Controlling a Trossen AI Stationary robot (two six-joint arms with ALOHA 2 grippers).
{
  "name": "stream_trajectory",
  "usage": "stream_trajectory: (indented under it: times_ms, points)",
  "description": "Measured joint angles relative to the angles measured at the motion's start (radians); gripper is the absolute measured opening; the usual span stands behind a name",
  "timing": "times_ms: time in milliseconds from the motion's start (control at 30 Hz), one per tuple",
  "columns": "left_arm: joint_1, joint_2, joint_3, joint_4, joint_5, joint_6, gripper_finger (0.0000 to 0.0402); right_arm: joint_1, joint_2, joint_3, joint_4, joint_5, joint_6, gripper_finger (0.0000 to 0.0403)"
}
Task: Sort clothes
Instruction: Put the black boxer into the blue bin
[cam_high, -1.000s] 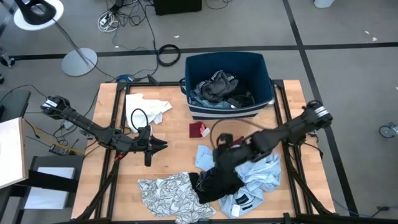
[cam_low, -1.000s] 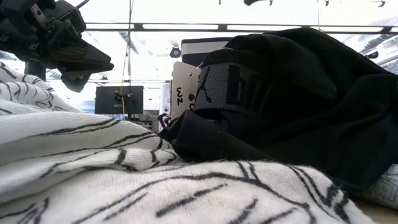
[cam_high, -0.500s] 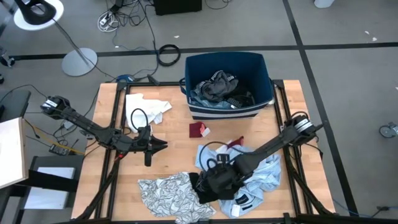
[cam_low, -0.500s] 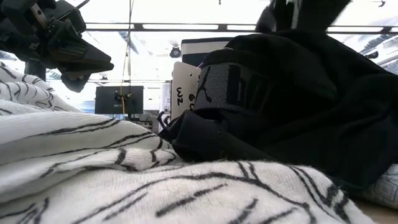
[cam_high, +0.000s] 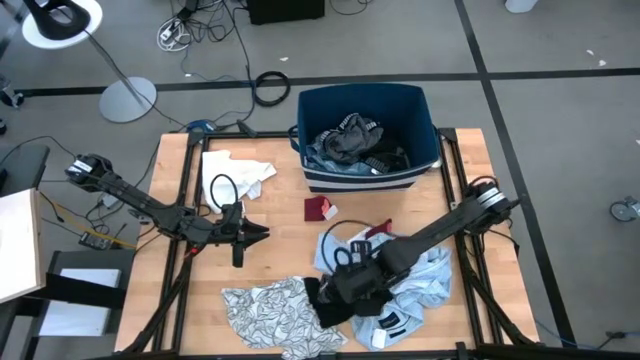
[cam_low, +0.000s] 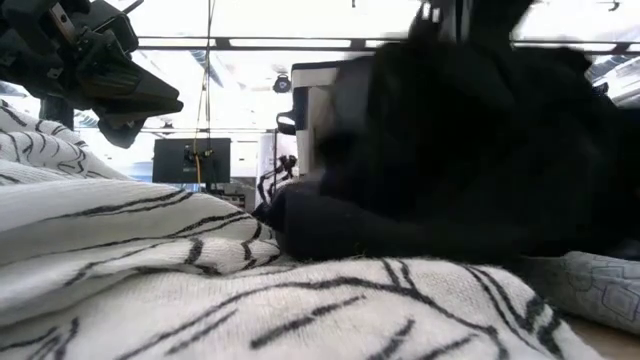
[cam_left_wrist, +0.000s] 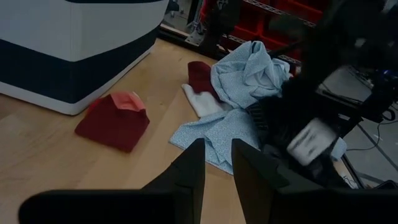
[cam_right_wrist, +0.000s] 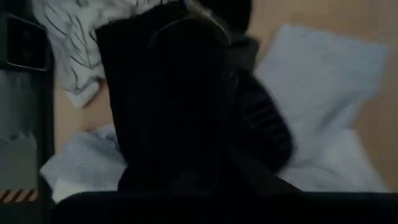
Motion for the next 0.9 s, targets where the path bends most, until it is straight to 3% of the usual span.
stream_trajectory:
  times_ms: [300,533,900]
  points:
    - [0.0,0.0,0.0,0.002,0.0,0.005,0.0085,-0.012,-0.215,0.159,-0.078,0.346,-0.102,0.0004]
    - [0.0,0.0,0.0,0.006,0.0,0.014,0.0085,-0.087,-0.362,0.273,0.014,0.599,-0.33,0.0002]
    - [0.0,0.0,0.0,0.006,-0.024,0.018,0.0085,-0.405,-0.486,0.308,0.535,0.629,-0.913,0.0003]
